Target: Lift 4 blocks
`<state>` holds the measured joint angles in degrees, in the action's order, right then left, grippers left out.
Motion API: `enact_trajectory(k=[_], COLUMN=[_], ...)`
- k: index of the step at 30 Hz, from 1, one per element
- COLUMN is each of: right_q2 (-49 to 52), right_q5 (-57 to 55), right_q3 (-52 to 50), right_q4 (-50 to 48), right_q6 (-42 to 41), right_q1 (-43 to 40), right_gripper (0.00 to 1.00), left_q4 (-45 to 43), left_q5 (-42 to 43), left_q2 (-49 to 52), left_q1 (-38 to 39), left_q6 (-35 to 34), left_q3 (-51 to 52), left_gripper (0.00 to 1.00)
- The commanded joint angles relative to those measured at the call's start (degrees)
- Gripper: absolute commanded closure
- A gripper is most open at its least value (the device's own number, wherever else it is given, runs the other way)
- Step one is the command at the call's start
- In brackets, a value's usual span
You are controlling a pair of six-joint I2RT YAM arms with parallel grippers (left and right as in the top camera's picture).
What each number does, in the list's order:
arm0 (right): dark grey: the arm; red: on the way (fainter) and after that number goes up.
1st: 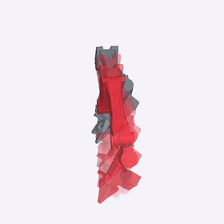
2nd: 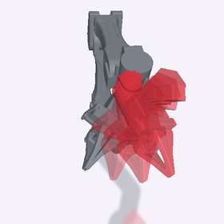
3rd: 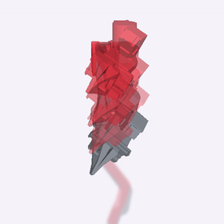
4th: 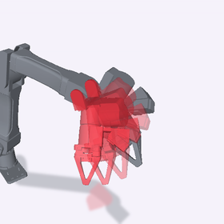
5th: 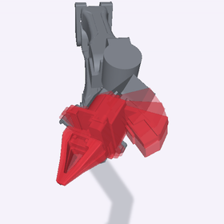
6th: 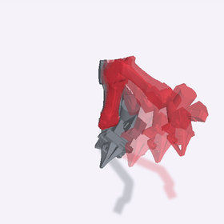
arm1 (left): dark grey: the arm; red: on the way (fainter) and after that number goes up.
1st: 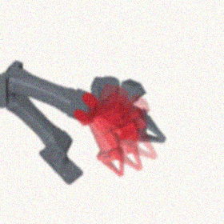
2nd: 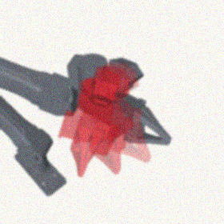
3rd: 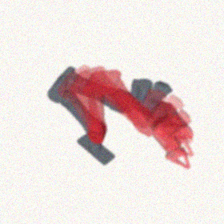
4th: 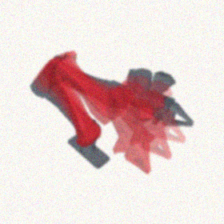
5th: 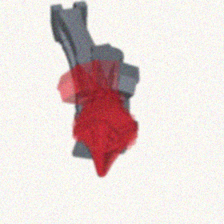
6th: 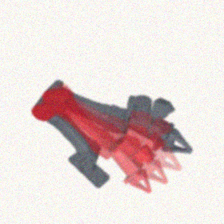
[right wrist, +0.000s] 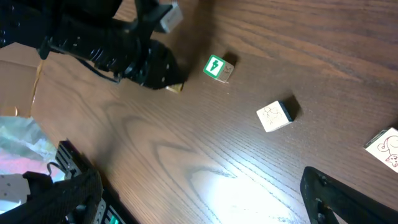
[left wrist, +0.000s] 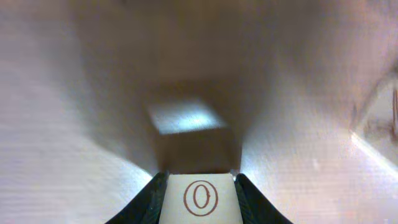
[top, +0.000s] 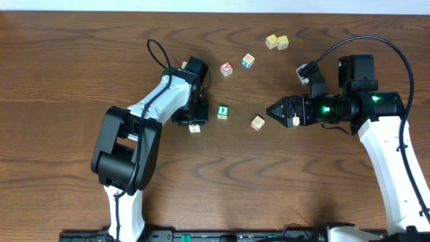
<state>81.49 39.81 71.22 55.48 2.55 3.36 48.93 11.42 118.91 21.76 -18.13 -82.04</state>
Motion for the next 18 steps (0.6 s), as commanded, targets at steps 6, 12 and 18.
enact_trajectory(k=[6,12,18], right_q2=[0.2,0.2,0.2], right_q5=[0.1,0.1,0.1], right_q3=[1.0,1.0,1.0], right_q4=[0.1,0.1,0.3], right_q6=[-0.3,-0.3,-0.3], right_q1=[0.4,0.4,0.4], right_gripper=[0.01,0.01,0.01], left_q4=[2.9,-0.3,-3.0], left_q5=[5.9,5.9,5.9], left_q2=[1.0,1.0,1.0], left_q1=[1.9,6.2,9.5], left_q6=[3.1,3.3,3.3], left_q3=[1.8,5.2,5.7], left_gripper=[0.73,0.73,0.73])
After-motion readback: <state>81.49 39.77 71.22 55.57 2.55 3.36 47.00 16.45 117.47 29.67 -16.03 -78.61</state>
